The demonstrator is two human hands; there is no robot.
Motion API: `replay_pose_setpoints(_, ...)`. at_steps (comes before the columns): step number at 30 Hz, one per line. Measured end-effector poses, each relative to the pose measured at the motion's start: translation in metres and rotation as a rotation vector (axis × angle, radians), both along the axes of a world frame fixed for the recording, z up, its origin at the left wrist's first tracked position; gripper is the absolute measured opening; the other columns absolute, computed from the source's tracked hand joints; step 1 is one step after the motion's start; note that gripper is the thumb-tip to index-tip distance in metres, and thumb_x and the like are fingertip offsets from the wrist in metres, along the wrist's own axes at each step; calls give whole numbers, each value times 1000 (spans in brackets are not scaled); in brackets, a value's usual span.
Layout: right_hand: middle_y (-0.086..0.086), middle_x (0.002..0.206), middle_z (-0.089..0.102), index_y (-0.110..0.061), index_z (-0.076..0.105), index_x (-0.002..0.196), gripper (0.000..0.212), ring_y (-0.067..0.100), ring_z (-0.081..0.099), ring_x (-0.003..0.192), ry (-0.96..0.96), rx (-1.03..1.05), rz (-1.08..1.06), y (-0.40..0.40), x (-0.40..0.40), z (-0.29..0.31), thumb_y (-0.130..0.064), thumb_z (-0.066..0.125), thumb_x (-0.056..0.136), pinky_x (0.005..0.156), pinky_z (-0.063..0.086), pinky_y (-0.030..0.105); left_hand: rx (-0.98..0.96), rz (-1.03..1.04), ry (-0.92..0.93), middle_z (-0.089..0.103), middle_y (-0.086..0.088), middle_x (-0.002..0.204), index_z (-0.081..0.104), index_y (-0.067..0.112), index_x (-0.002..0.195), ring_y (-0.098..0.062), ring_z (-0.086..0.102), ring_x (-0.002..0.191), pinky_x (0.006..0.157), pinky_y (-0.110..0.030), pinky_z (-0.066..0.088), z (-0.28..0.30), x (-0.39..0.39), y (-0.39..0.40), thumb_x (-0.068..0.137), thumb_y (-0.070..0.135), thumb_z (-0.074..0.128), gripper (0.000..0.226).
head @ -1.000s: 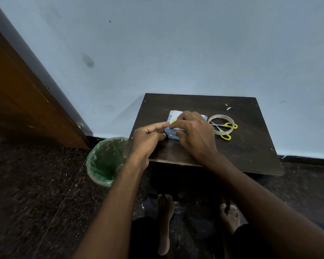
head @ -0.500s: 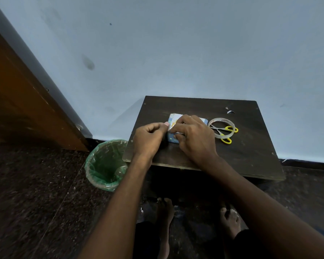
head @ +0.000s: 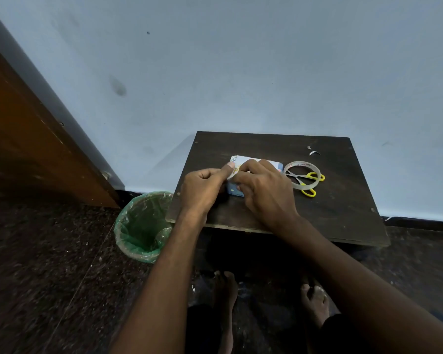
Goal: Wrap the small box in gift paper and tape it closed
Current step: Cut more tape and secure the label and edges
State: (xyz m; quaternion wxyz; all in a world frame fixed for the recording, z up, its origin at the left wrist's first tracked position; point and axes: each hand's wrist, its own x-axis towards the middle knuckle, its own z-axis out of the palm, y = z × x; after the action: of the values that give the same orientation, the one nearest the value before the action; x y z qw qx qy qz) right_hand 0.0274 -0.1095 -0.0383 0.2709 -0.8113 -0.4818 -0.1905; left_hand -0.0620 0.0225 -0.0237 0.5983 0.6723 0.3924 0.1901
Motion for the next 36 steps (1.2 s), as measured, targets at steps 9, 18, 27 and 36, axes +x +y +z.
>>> replay_pose_setpoints(9,0,102,68,-21,79,95,19,26,60,87,-148,-67,27,-3,1,-6,-11,68,85,56,47,36,-304,150,-96,79,-6,79,84,9,91,-17,67,69,71,-25,60,-4,6,-2,87,12,85,5)
replay_pose_setpoints(18,7,102,70,-20,79,111,38,29,64,86,-349,-101,58,-6,1,-9,-15,51,85,65,49,37,-92,206,-17,81,5,79,86,22,79,-21,80,84,88,-45,66,-16,10,1,75,29,83,9)
replay_pose_setpoints(27,-2,90,78,-17,84,95,28,20,72,79,220,269,49,-17,10,14,-4,62,82,66,56,33,598,133,-115,76,15,101,80,32,95,-4,70,92,84,-31,59,6,32,-18,89,17,69,20)
replay_pose_setpoints(36,5,93,66,-19,78,84,8,28,61,93,433,-100,-407,-61,70,0,-17,78,76,70,42,30,691,-47,-144,76,18,100,81,30,97,-4,70,87,78,-34,61,6,54,-42,92,13,69,22)
